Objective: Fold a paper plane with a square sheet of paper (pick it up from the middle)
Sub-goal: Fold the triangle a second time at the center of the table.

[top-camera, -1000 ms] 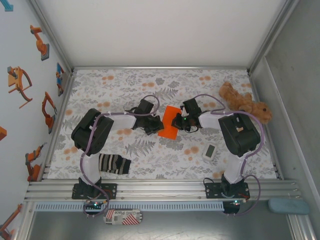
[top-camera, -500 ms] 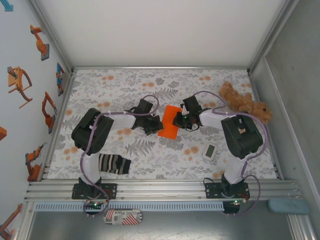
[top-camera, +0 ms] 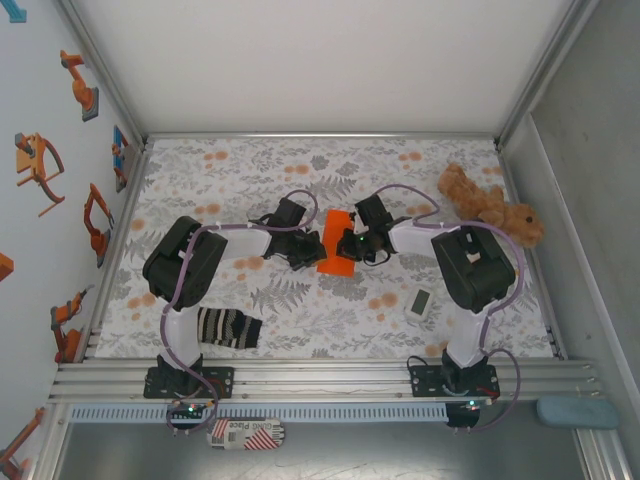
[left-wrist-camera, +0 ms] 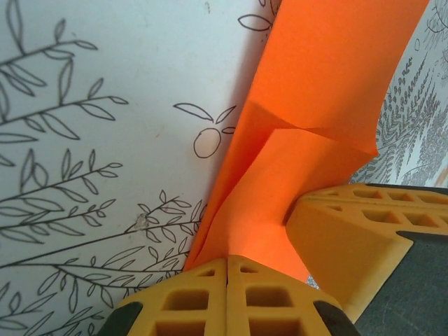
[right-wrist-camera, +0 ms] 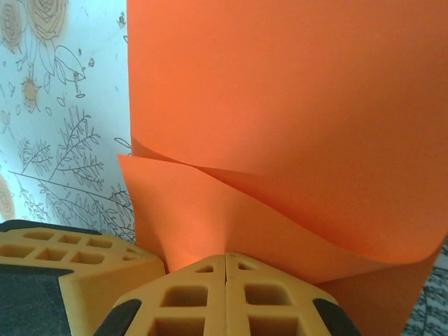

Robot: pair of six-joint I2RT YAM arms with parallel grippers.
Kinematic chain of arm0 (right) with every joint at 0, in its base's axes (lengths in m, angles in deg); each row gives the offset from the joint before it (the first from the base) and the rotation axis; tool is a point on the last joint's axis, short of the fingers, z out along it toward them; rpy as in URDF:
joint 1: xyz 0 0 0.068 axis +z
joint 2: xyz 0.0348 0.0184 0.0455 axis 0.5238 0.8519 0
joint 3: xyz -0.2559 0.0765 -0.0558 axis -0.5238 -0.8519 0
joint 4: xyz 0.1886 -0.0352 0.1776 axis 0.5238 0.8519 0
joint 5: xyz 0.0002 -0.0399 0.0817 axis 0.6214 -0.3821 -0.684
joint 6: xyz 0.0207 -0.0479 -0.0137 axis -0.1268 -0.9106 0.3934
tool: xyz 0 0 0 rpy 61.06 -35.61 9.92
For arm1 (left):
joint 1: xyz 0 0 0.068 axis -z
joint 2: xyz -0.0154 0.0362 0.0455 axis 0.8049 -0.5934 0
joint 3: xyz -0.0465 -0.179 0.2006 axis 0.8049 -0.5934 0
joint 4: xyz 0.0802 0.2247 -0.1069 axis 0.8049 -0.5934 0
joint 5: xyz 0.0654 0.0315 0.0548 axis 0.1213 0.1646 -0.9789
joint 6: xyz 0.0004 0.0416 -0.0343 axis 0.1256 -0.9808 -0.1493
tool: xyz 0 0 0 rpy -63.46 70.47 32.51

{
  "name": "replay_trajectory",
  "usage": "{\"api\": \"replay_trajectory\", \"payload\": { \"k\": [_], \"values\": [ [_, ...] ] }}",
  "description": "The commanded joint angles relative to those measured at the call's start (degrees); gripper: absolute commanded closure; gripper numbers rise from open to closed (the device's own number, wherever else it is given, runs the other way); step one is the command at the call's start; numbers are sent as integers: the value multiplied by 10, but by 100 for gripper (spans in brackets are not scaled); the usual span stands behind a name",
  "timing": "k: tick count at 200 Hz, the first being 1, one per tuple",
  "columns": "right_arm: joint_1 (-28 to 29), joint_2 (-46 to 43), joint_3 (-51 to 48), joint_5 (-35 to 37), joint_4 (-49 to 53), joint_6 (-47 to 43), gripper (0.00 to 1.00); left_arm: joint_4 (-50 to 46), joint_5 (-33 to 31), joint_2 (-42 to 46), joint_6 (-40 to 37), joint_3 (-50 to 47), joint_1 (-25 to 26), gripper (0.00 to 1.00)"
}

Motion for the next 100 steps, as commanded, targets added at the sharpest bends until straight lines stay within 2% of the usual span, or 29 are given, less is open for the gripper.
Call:
{"api": "replay_trajectory", "payload": {
  "k": [1, 51, 100],
  "values": [
    [-36, 14, -13, 30, 4, -9, 100, -111, -35, -35, -5, -11, 0, 98],
    [-121, 9, -27, 17, 2, -24, 100, -122, -42, -43, -2, -24, 0, 98],
    [-124, -51, -2, 39, 32, -25, 100, -118, -27, -18, -10, 11, 2, 97]
  ]
}}
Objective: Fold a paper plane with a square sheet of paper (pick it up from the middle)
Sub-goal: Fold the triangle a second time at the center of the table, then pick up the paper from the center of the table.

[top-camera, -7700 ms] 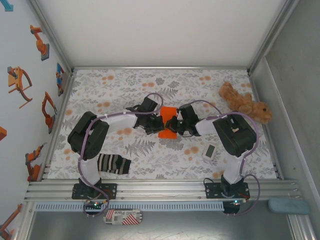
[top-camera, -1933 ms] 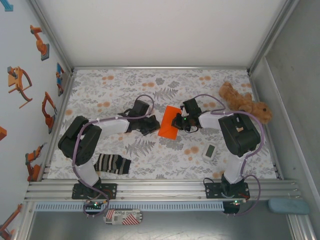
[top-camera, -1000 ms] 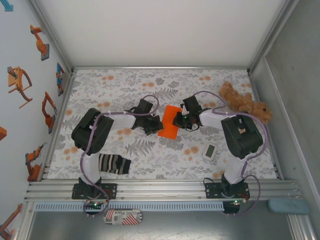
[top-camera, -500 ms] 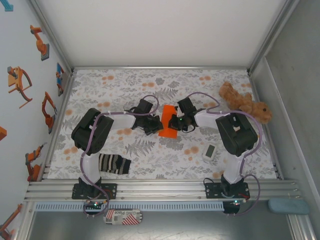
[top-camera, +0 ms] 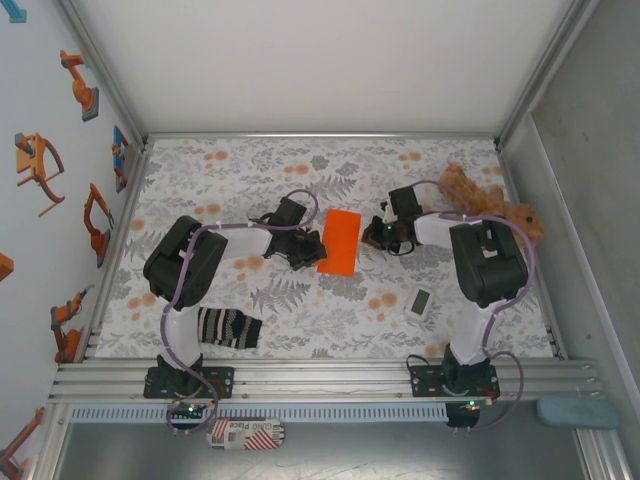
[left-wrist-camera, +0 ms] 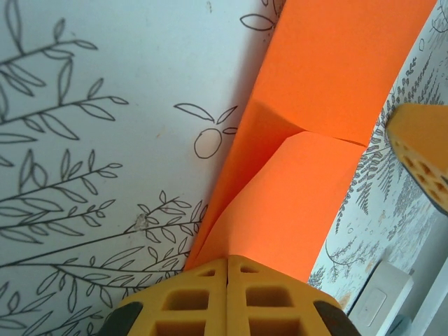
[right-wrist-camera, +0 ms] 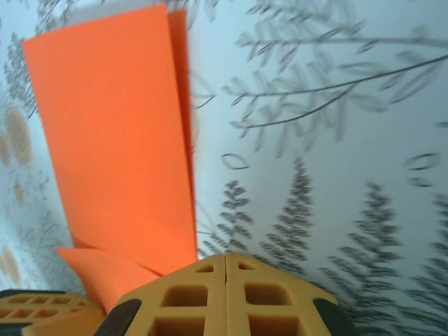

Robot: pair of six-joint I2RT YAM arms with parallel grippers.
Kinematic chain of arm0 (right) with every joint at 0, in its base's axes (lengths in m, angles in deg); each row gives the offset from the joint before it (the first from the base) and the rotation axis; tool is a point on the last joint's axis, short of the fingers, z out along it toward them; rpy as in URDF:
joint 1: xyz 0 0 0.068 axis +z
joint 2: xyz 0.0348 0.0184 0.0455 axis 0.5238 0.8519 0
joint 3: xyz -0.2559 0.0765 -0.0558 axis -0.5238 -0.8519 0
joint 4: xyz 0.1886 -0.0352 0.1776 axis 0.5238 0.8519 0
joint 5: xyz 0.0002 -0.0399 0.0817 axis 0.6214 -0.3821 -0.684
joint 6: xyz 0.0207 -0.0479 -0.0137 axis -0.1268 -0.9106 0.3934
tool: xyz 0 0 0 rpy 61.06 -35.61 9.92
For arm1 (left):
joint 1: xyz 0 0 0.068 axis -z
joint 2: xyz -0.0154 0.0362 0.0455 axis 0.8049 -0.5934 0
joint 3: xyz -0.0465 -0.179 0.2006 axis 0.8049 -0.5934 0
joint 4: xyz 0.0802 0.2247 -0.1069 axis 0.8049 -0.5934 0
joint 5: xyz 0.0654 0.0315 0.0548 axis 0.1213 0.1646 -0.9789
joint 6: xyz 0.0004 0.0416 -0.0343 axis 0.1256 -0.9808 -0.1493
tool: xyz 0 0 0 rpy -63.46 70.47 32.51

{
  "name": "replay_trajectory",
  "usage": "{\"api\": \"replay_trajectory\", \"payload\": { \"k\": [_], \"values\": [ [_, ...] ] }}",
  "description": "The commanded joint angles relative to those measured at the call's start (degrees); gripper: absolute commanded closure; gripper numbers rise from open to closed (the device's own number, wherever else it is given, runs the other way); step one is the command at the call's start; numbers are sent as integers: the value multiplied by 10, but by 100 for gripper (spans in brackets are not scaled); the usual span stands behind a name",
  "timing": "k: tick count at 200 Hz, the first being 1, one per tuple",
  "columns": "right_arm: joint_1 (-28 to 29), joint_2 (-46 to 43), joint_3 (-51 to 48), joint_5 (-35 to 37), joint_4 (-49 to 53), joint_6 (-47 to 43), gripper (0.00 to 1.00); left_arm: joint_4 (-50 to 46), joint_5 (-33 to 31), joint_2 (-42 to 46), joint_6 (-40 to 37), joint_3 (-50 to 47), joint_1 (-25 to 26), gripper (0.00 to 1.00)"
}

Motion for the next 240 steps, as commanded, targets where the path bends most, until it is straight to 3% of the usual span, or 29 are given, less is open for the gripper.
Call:
{"api": "replay_trajectory", "payload": {
  "k": [1, 40, 81, 138, 189, 240],
  "values": [
    [-5, -43, 9, 49, 34, -8, 100, -102, -26, -14, -10, 2, 2, 96],
    [-1, -107, -40, 33, 2, 46, 100, -84, -19, 42, -20, 74, 8, 88],
    [18, -134, -87, 34, -43, 113, 72, -75, -23, 25, -39, 93, -1, 84],
    [53, -122, -98, 48, -80, 158, 57, -66, -31, -24, -42, 120, -5, 84],
    [69, -113, -98, 57, -78, 171, 56, -68, -60, -49, -34, 118, -10, 84],
    [78, -94, -117, 38, -140, 242, 57, -68, -76, -57, 5, 88, -12, 84]
  ]
}}
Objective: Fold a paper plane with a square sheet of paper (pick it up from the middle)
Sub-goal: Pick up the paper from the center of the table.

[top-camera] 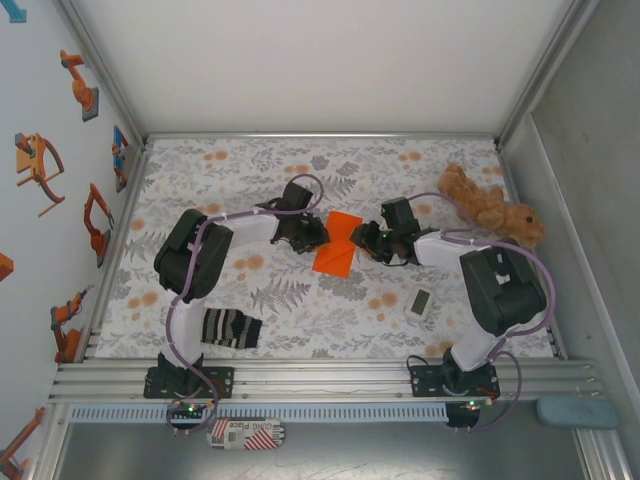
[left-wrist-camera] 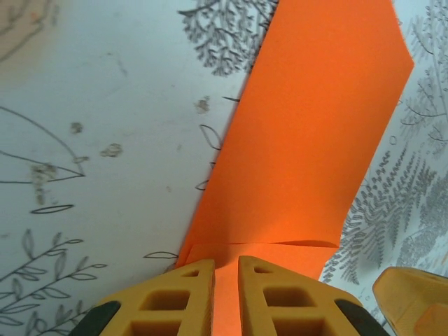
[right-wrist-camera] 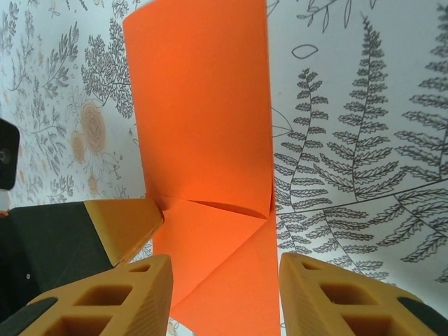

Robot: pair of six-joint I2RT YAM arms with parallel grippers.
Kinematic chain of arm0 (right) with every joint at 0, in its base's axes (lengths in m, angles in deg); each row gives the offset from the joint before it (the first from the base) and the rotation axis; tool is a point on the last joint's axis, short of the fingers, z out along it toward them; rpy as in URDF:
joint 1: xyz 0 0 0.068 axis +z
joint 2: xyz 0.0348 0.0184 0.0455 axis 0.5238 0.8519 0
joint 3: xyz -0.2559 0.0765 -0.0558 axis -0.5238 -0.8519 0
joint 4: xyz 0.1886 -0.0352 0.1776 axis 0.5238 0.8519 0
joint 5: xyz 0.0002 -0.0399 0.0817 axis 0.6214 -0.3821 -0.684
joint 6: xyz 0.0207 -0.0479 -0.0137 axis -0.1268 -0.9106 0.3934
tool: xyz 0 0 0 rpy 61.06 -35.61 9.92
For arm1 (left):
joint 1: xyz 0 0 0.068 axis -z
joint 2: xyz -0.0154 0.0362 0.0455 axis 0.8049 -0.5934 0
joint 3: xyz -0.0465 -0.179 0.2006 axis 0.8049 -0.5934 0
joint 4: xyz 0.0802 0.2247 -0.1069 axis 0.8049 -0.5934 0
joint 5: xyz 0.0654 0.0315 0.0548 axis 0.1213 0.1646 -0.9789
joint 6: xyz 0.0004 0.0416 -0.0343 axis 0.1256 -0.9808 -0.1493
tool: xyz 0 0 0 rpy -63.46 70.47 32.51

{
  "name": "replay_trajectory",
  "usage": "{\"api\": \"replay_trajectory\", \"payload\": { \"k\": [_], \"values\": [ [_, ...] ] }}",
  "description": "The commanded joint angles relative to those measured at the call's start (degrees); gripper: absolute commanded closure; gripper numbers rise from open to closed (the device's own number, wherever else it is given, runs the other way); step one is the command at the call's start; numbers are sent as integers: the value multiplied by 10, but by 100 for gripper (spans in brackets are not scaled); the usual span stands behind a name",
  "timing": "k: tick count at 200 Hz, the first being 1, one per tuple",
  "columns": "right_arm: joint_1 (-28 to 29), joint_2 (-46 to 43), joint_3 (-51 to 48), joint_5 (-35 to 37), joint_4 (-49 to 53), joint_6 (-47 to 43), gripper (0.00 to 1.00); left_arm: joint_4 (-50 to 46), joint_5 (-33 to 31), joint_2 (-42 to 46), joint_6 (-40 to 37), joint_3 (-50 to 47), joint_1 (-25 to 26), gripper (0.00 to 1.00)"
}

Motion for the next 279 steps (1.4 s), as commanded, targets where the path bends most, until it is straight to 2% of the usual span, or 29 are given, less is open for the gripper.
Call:
{"api": "replay_trajectory", "payload": {
  "k": [1, 51, 95, 134, 182, 235, 279],
  "values": [
    [8, 16, -11, -5, -42, 46, 57, -7, -17, -10, 25, -20, -3, 84],
    [21, 42, -7, -22, -78, 78, 59, 10, -10, -11, 75, -44, -6, 84],
    [25, 58, 3, -18, -68, 79, 62, 43, 4, -8, 119, -68, -6, 83],
    [25, 62, 5, -15, -69, 82, 63, 42, 1, -5, 120, -72, -8, 83],
    [25, 75, 15, -23, -83, 82, 71, 45, 5, -7, 120, -74, -8, 83],
    [25, 83, 22, -33, -102, 86, 74, 48, 5, -7, 121, -74, -8, 83],
    [25, 86, 14, -40, -134, 90, 80, 49, 4, -5, 121, -73, -8, 83]
  ]
}}
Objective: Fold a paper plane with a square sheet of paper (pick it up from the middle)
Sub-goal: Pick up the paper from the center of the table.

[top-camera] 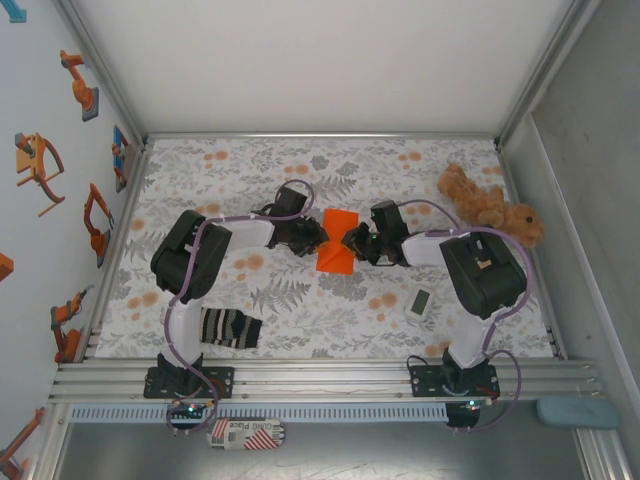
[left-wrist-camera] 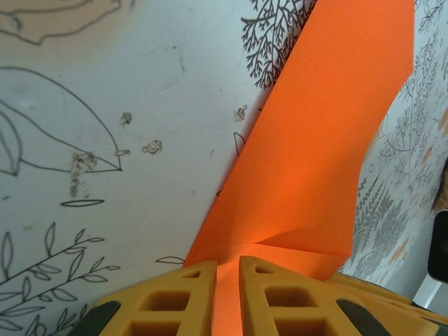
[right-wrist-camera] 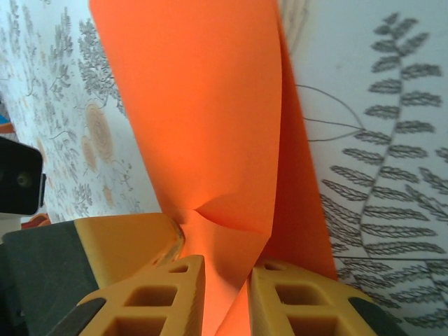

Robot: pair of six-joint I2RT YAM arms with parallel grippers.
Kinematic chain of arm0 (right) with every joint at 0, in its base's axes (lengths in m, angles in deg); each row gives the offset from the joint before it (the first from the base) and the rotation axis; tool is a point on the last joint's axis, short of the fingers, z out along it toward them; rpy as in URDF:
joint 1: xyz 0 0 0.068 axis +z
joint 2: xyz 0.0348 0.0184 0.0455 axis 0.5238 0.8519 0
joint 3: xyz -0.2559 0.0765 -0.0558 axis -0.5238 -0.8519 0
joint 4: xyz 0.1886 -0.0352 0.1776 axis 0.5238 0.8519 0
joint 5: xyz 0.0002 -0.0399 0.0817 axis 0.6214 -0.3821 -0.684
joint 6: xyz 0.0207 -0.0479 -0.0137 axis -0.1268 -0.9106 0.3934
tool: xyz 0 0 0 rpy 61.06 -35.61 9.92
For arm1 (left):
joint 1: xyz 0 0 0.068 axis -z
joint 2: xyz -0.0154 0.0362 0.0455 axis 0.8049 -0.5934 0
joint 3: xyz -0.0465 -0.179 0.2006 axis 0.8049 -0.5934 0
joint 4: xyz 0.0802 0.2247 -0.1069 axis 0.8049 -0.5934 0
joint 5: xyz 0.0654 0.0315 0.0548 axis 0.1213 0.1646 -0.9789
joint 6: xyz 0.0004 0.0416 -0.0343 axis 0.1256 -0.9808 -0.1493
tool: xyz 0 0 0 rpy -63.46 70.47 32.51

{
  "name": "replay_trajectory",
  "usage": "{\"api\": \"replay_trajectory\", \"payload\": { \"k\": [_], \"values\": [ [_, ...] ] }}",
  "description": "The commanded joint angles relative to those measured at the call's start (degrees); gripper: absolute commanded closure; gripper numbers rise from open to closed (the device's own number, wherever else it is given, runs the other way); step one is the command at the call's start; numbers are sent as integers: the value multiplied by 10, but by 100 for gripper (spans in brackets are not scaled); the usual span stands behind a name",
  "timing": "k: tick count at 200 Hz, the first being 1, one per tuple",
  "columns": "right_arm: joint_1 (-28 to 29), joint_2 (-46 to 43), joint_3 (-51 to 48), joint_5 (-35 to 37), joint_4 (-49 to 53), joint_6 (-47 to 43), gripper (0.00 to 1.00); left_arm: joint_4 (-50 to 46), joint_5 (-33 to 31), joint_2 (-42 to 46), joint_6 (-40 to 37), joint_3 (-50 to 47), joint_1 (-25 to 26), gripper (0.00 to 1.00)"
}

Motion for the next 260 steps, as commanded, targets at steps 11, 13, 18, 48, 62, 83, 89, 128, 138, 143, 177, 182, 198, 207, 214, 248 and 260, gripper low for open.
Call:
{"api": "replay_trajectory", "payload": {
  "k": [11, 13, 18, 48, 62, 83, 89, 128, 138, 143, 177, 182, 198, 207, 214, 248, 260],
  "values": [
    [4, 10, 2, -7, -37, 11, 82, -42, -18, -12, 8, -20, -1, 83],
    [4, 9, 2, -8, -37, 12, 82, -42, -17, -12, 8, -20, 0, 83],
    [4, 11, 1, -8, -40, 12, 83, -43, -18, -11, 8, -20, 0, 83],
    [4, 13, -5, -8, -53, 12, 85, -43, -18, -7, 9, -20, 0, 82],
    [4, 15, -7, -8, -57, 11, 86, -43, -18, -5, 8, -19, -1, 81],
    [3, 16, -10, -7, -63, 8, 90, -38, -13, 2, 8, -17, -4, 79],
    [3, 15, -10, -6, -64, 5, 91, -37, -12, 7, 9, -17, -6, 78],
    [3, -7, -9, 7, -62, -30, 99, -3, -33, 75, 6, -34, -21, 71],
    [3, -19, -4, 6, -61, -49, 100, 19, -41, 99, 7, -47, -26, 68],
    [4, -26, 1, 3, -59, -59, 100, 32, -46, 113, 7, -56, -28, 65],
    [1, -100, 32, -5, -23, -131, 100, 90, -66, 217, -7, -125, -47, 51],
    [-2, -112, 37, -9, -16, -140, 100, 106, -66, 233, -11, -137, -50, 47],
    [-10, -142, 57, -31, -7, -155, 100, 147, -60, 283, -25, -166, -55, 32],
    [-17, -153, 68, -49, -7, -156, 100, 159, -50, 305, -37, -170, -56, 25],
    [-22, -160, 77, -64, -10, -152, 100, 165, -38, 318, -46, -170, -57, 21],
    [-38, -173, 111, -132, -62, -109, 100, 258, 24, 344, -33, -171, -58, 7],
    [-39, -174, 121, -148, -75, -96, 100, 283, 45, 342, -19, -166, -57, 5]
  ]
}}
